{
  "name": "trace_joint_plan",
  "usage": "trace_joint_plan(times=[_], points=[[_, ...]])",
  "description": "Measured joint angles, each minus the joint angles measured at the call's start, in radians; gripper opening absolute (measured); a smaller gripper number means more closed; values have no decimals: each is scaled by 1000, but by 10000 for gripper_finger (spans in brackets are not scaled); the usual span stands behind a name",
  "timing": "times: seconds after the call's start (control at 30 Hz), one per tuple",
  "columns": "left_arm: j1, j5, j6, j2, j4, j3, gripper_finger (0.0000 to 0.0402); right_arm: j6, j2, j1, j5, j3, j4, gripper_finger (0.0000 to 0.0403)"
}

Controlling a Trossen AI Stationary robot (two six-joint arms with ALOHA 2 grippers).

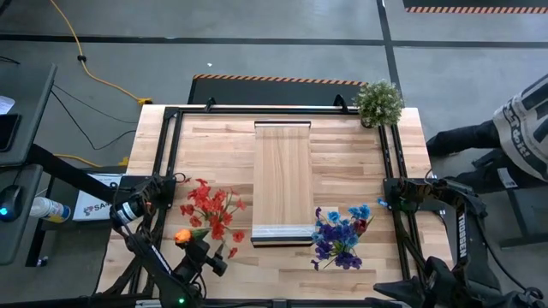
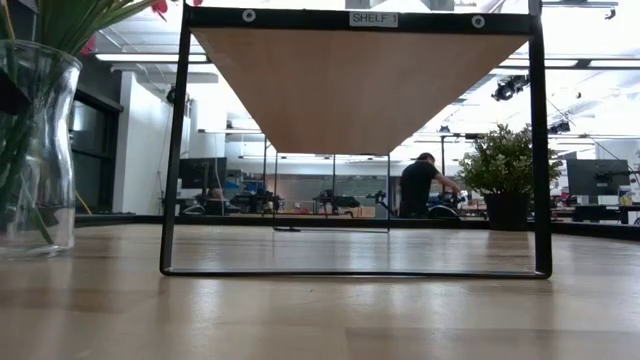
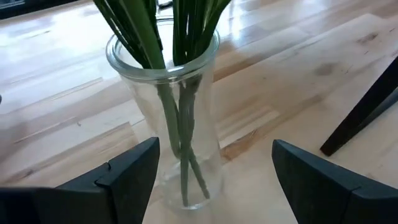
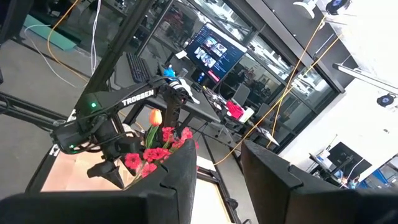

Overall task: Pick and place flowers into a vace then onto a shelf
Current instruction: Put the left transparent vase with flowers on the shelf

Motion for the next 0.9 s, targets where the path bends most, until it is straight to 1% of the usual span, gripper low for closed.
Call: trace_joint_plan(times=[0.2, 0.3, 0.33, 0.7, 0.83, 0.9], points=[[-2, -15, -8, -15, 0, -20, 342, 3, 0, -10, 0, 0, -3, 118], [0, -76, 28, -31, 1, -20, 342, 3, 0, -12, 0, 0, -8, 118], [7, -82, 39, -34, 0, -20, 343, 2, 0, -13, 0, 0, -9, 118], [59, -108, 34, -38, 0, -69, 343, 59, 0, -19, 0, 0, -95, 118], [80, -134, 32, -38, 0, -81, 342, 73, 0, -19, 0, 0, -106, 118], [91, -126, 36, -38, 1, -84, 344, 78, 0, -19, 0, 0, -110, 118]])
